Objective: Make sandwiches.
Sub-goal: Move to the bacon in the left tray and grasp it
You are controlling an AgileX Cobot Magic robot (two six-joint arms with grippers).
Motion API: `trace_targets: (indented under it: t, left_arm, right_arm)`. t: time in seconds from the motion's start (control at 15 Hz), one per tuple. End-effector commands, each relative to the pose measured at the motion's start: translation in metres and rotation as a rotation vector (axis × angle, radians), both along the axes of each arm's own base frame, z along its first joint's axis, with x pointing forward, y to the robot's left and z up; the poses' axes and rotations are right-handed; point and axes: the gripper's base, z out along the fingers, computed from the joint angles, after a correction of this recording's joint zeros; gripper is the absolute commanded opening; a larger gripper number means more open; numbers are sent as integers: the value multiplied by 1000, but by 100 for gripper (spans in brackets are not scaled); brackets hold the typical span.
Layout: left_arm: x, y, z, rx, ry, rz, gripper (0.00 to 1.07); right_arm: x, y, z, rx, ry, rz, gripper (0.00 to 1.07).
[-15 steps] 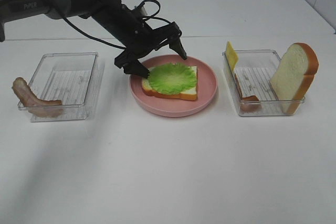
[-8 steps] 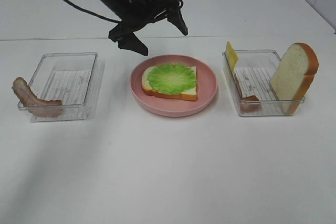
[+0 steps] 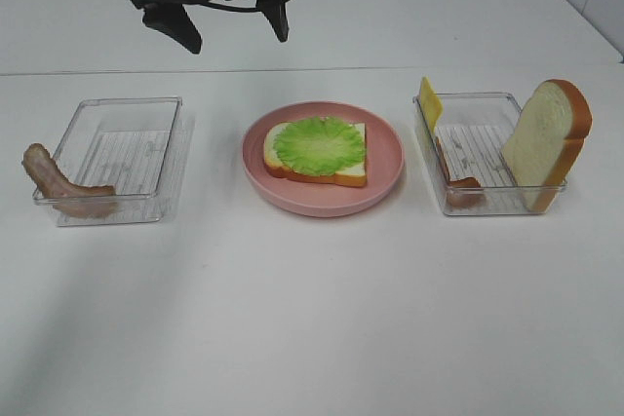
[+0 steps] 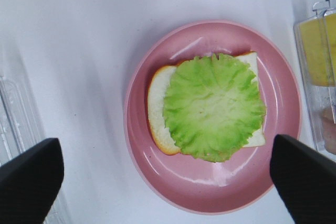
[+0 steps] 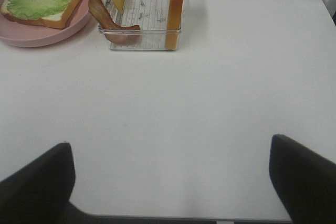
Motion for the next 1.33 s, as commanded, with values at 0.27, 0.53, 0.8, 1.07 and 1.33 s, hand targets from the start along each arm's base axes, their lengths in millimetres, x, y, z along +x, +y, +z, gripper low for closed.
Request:
trace_targets:
  t: [0.27,0.53,0.8,1.07,1.33]
  left_arm:
    - [-25,17,47,105,-31,-39,101]
    - [-37,52,36,146,65,4,101]
    - [-61,106,24,195,178,66,99]
    - [-80,147,14,207,261,136,98]
    - [-91,176,-12,228,334,177,98]
  right_arm:
    - [-3,0,-1,7,-28,0,98]
    - [-3,0,-1,7,-28,0,98]
    - [-3,0,-1,7,-28,0,98]
    - [-3,0,-1,7,-28,0,98]
    - [-3,0,-1,7,-28,0,98]
